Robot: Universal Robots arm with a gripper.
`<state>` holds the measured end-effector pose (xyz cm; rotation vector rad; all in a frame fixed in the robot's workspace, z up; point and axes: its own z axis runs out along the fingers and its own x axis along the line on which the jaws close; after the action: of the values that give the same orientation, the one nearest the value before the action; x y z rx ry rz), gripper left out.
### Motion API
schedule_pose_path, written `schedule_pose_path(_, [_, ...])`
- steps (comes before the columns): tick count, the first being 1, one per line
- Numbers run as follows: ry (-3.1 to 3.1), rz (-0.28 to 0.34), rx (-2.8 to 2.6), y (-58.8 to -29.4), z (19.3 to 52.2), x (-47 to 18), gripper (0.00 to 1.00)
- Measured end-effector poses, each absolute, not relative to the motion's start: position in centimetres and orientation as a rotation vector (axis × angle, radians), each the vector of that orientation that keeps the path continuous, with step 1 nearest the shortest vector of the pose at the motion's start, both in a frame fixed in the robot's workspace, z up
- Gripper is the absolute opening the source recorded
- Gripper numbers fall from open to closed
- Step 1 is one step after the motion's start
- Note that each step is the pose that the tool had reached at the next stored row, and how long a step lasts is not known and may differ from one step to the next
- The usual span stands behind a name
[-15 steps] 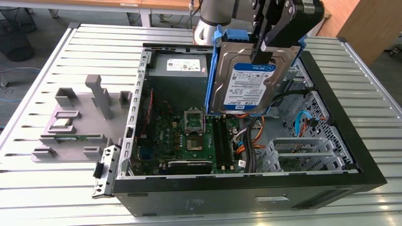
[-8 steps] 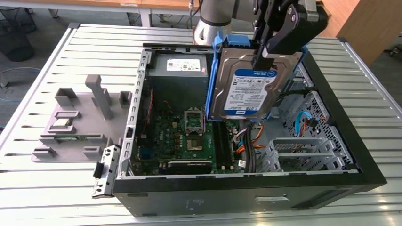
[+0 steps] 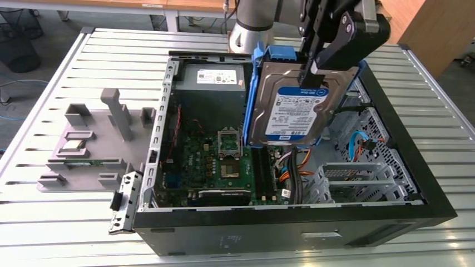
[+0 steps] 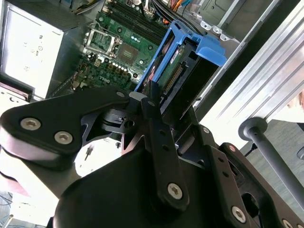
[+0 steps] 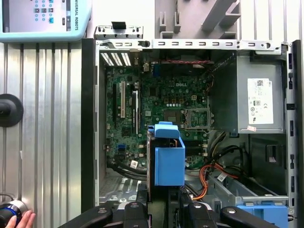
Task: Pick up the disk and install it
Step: 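Insert the disk into the insertion slot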
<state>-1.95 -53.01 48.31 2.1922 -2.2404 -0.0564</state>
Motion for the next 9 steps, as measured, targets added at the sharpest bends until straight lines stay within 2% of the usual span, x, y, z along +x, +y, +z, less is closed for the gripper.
schedule_pose_path(9, [-2.239, -0.052, 2.19, -53.1, 48.1, -0.8, 0.35])
